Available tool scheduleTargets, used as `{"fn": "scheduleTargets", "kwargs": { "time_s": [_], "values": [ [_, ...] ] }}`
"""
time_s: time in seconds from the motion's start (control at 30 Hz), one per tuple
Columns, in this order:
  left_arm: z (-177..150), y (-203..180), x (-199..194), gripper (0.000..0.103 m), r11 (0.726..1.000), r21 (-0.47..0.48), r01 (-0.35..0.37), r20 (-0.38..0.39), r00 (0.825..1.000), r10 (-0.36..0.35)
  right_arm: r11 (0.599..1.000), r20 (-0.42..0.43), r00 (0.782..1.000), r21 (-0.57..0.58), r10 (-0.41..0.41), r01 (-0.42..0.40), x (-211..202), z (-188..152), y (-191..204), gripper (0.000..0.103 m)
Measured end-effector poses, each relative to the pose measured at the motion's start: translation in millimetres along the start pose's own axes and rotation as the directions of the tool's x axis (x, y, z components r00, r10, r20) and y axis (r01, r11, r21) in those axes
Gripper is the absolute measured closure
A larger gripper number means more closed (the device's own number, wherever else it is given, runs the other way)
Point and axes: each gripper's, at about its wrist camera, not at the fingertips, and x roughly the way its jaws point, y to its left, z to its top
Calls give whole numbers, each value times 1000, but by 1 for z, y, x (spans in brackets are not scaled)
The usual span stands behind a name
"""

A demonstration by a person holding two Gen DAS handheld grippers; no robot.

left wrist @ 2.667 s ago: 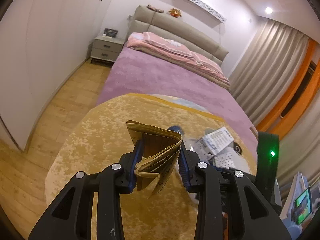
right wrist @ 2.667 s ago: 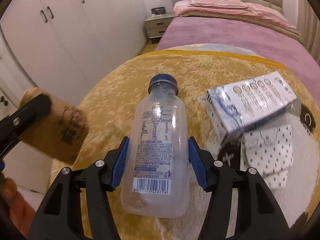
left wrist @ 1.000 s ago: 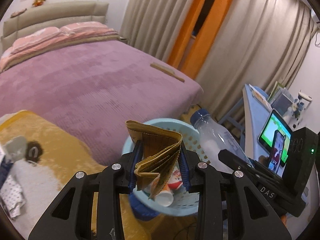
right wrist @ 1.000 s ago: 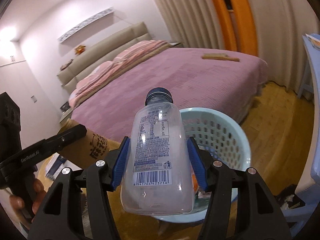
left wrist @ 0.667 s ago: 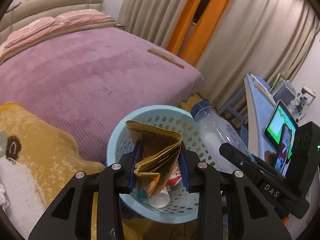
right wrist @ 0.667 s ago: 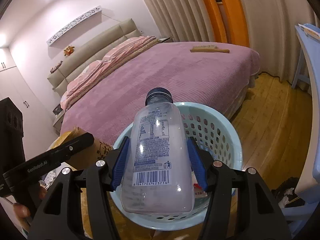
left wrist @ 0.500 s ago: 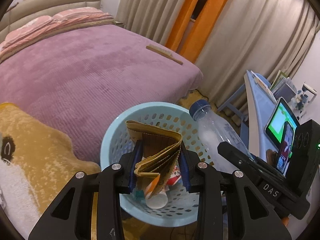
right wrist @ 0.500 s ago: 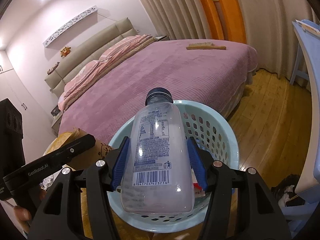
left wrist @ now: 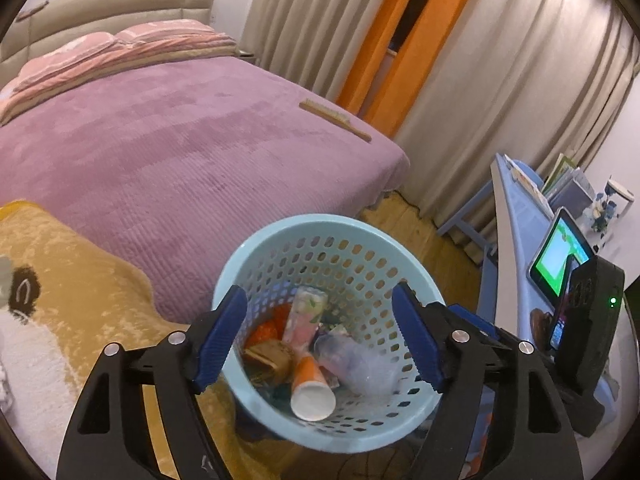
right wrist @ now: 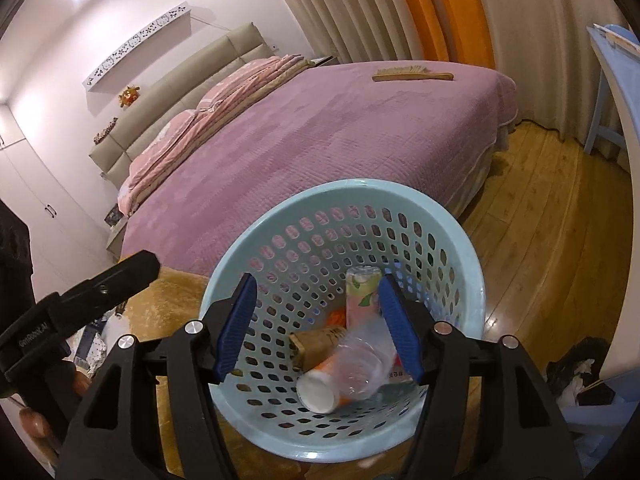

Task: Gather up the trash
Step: 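Open both tools to drop the wallet and bottle into the basket, then grasp the white milk carton with the left tool while the right grasps the polka-dot packet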

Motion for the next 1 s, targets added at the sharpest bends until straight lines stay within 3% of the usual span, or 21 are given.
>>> {"fn": "scheduleTargets", "kwargs": {
  "time_s": [0.3, 0.63, 0.9, 1.0],
  "values": [
    [-10, 7, -56, 30, 1000, 4, 7, 94, 996, -7, 993, 34, 997, -103, 64, -60, -26, -6, 47, 43],
    [-38, 45, -145, 30, 998, -60, -24, 224, 974, 37, 950, 38, 987, -279, 155, -139, -45, -31, 131, 41],
    [-72, 108, -234, 29, 970, -205, -133, 324, 926, 196, 887, 3, 970, -405, 243, -220, -47, -66, 207, 32],
    [-90, 141, -271, 24, 939, -292, -181, 353, 892, 281, 858, -33, 963, -446, 268, -254, -39, -80, 237, 31]
  ]
}}
